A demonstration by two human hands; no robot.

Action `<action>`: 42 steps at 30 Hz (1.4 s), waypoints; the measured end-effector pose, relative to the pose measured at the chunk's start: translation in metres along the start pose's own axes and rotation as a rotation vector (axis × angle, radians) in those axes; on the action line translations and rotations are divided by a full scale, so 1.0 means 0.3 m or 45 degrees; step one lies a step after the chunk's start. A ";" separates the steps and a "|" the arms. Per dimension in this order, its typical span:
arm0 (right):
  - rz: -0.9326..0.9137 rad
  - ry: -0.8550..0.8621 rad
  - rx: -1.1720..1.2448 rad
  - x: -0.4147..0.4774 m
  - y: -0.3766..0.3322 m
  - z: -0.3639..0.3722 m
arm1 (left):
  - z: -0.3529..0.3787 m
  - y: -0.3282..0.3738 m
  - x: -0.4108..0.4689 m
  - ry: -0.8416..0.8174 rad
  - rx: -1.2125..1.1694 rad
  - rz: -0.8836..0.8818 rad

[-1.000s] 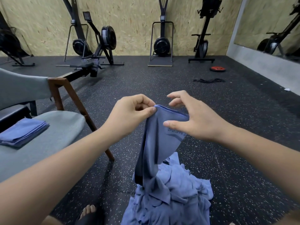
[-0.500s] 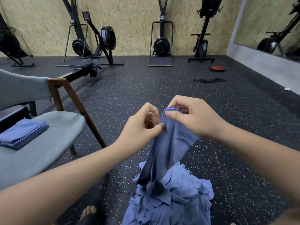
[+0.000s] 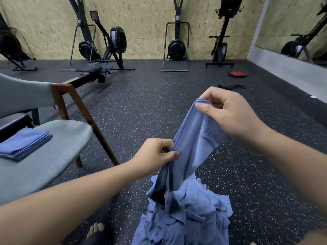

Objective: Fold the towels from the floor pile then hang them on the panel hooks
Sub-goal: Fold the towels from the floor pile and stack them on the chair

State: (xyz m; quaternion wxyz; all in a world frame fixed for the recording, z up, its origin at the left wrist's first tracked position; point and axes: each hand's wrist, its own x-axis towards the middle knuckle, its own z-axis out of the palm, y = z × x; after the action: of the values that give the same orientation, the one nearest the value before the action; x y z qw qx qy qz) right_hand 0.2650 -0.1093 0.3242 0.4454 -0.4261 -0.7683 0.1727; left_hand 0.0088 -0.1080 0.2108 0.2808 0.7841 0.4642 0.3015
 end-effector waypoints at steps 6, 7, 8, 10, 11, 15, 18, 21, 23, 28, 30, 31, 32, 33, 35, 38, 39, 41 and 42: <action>0.047 0.104 -0.069 0.005 0.043 -0.065 | -0.079 -0.052 0.020 0.100 0.078 -0.097; 0.053 0.119 -0.075 0.004 0.051 -0.071 | -0.093 -0.054 0.022 0.127 0.066 -0.107; 0.067 0.130 -0.082 0.002 0.059 -0.075 | -0.107 -0.052 0.024 0.163 0.059 -0.109; 0.107 0.145 -0.097 0.003 0.074 -0.078 | -0.132 -0.036 0.028 0.230 0.095 -0.069; 0.128 0.140 -0.101 0.002 0.074 -0.077 | -0.142 -0.022 0.028 0.245 0.123 -0.031; 0.100 -0.074 -0.180 -0.014 0.034 -0.030 | -0.168 0.057 0.028 0.231 0.178 0.132; 0.105 -0.322 -0.139 -0.044 0.003 0.038 | -0.172 0.125 0.022 0.194 0.222 0.234; 0.129 -0.480 -0.163 -0.065 -0.016 0.095 | -0.169 0.171 0.012 0.164 0.224 0.265; 0.124 -0.513 -0.207 -0.069 -0.025 0.118 | -0.163 0.185 0.005 0.154 0.244 0.287; 0.061 -0.520 -0.366 -0.061 -0.010 0.130 | -0.156 0.163 0.004 0.137 0.325 0.368; 0.060 -0.517 -0.374 -0.061 -0.012 0.129 | -0.141 0.145 0.005 0.129 0.375 0.382; 0.057 -0.506 -0.363 -0.061 -0.016 0.129 | -0.130 0.135 0.005 0.121 0.381 0.369; 0.054 -0.484 -0.348 -0.059 -0.022 0.127 | -0.117 0.126 0.005 0.104 0.390 0.357; 0.049 -0.452 -0.337 -0.057 -0.027 0.123 | -0.103 0.117 0.004 0.076 0.404 0.347; 0.038 -0.373 -0.322 -0.048 -0.035 0.109 | -0.078 0.089 0.006 0.012 0.405 0.322; 0.041 -0.255 -0.303 -0.037 -0.038 0.076 | -0.063 0.030 0.018 -0.016 0.365 0.274; 0.046 -0.220 -0.298 -0.033 -0.034 0.064 | -0.064 0.011 0.022 -0.013 0.370 0.266; 0.069 -0.162 -0.286 -0.026 -0.022 0.036 | -0.071 -0.017 0.030 -0.005 0.397 0.267; 0.077 -0.134 -0.289 -0.022 -0.015 0.022 | -0.079 -0.028 0.035 -0.003 0.406 0.263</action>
State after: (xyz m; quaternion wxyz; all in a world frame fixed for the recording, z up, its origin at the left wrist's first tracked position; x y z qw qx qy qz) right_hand 0.2588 -0.1165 0.3201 0.3479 -0.4871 -0.7920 0.1202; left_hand -0.0093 -0.0913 0.2225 0.1212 0.8624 0.4229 0.2504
